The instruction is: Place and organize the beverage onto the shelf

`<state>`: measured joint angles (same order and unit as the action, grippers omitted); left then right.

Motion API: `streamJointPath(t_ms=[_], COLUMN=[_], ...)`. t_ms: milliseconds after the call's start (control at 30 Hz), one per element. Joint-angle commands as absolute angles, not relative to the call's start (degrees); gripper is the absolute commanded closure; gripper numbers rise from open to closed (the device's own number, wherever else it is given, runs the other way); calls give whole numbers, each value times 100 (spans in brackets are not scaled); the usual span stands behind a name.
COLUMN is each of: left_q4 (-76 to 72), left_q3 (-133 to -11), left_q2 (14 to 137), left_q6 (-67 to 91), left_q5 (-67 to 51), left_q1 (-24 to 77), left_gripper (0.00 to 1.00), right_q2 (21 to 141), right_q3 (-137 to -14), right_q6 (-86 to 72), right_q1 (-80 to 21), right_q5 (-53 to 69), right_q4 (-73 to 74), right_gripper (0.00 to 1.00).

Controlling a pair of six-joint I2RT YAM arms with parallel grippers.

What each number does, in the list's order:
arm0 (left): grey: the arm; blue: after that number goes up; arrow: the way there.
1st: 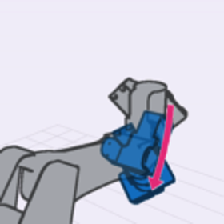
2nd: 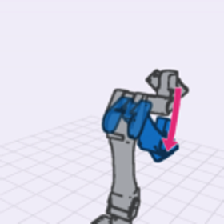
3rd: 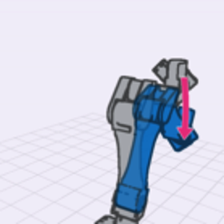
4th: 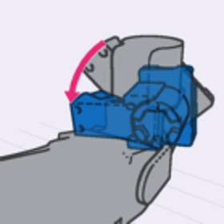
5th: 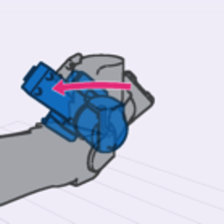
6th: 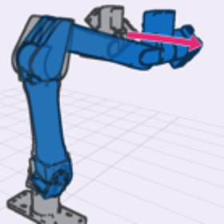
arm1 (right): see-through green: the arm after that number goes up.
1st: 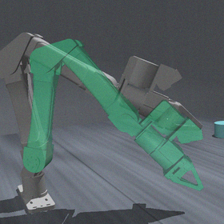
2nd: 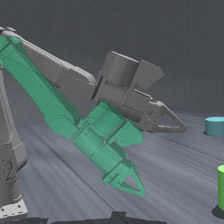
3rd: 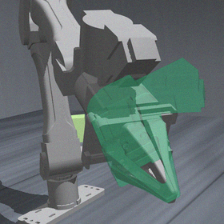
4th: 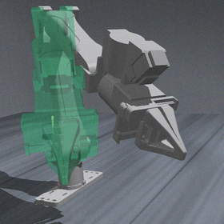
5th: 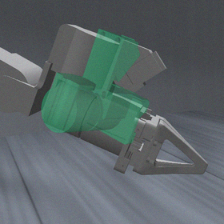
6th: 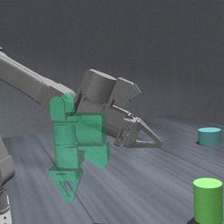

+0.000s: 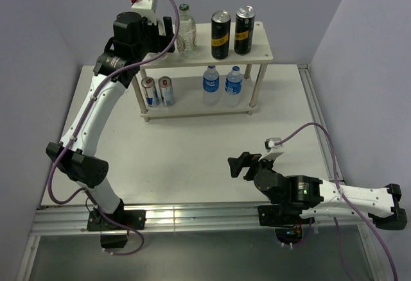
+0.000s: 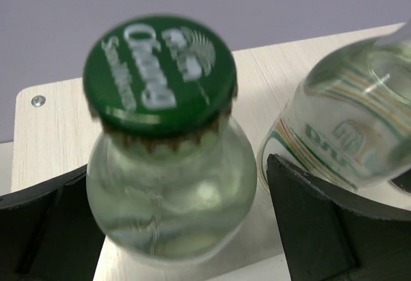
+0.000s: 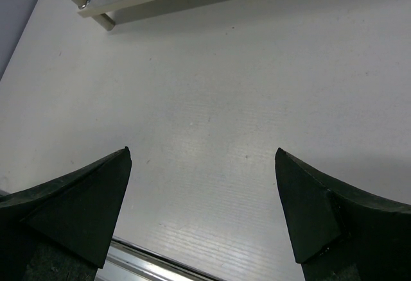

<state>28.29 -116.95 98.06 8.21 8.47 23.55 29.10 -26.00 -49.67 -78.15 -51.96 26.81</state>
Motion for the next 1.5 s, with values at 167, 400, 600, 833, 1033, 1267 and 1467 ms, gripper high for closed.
streamJointPath(t_ms=[167,400,600,833,1033,1267,1467], left_q4=[2707,2488,2548,2356,2452,3155,3349], left_q3=[-11207,-10225,-9888,-8747,-6823,-6503,-6777], left_q2=[8904,8185,7937,6884,5162,3877,3902], left_q6=[853,896,879,1299,2160,2154,1846], left_q5=[932,1125,1300,1336,1196,1537,2294], left_q1=[2540,2672,2707,2891,3400,3726,3726], left_gripper=[1,1,1,1,1,1,1], right_q2=[2909,3155,3226,3199,3155,3410,3665], right_q3=[-2575,-2593,-2610,-2689,-3574,-6079,-8155], right_q6=[-5010,-4992,-4957,-4949,-4142,-2430,-1793], right_q1=[-7857,-7866,-7858,-7866,-7866,-7892,-7884], right_q5=[-5502,-5537,-5546,-5485,-5002,-5378,-5537], right_q4=[2628,2575,2531,2575,2558,3330,4322], right_gripper=[0,0,0,0,0,0,0])
